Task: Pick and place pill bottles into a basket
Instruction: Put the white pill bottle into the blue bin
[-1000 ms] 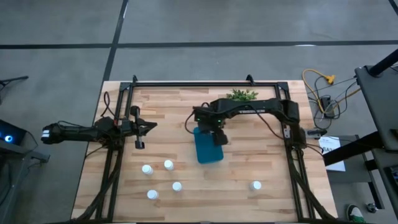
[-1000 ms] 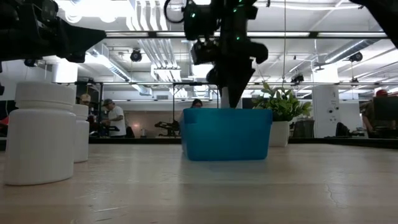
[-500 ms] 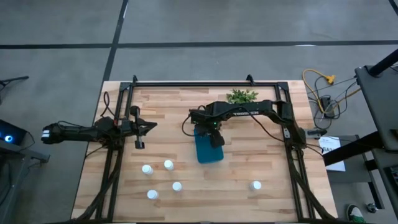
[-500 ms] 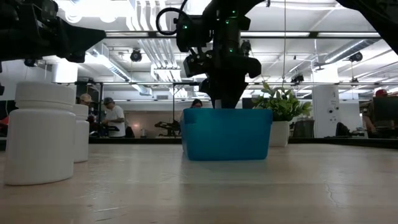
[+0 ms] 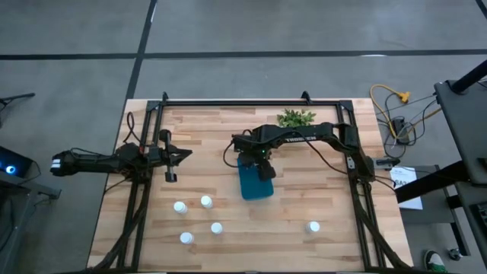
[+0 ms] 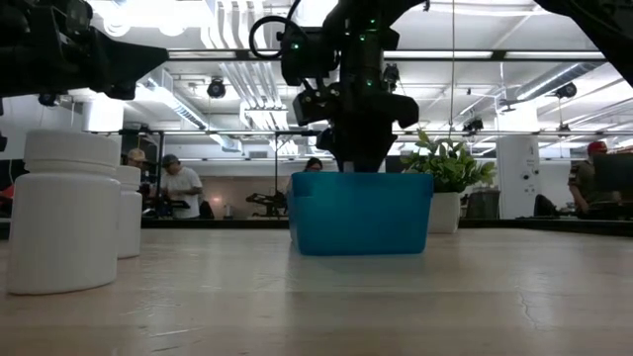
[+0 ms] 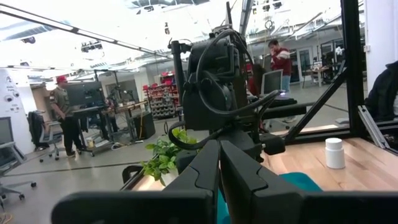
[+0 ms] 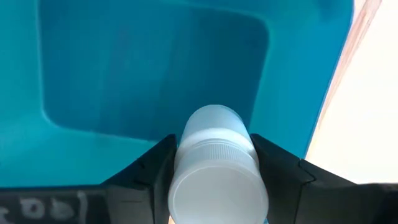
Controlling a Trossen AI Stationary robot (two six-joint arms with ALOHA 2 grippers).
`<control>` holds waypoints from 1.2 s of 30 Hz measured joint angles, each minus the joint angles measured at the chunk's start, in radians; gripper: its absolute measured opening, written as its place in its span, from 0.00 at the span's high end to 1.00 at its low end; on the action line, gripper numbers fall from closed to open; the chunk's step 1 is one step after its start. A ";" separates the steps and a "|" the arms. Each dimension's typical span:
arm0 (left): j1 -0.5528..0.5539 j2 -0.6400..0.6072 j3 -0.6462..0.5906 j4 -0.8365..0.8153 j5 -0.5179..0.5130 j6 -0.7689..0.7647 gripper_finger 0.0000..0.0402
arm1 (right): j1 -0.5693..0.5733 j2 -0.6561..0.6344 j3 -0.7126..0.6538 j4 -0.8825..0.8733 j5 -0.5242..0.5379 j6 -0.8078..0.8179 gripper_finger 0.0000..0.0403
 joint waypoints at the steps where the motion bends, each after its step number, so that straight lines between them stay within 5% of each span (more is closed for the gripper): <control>1: 0.000 0.000 0.000 0.001 0.000 0.000 1.00 | 0.000 0.000 -0.001 -0.004 0.000 -0.002 0.59; 14: 0.000 0.000 0.000 0.000 0.000 0.000 1.00 | 0.000 0.000 -0.005 -0.016 0.002 0.002 0.49; 36: 0.000 0.000 0.000 0.000 0.000 0.000 1.00 | 0.000 -0.002 -0.003 -0.073 0.027 0.000 0.50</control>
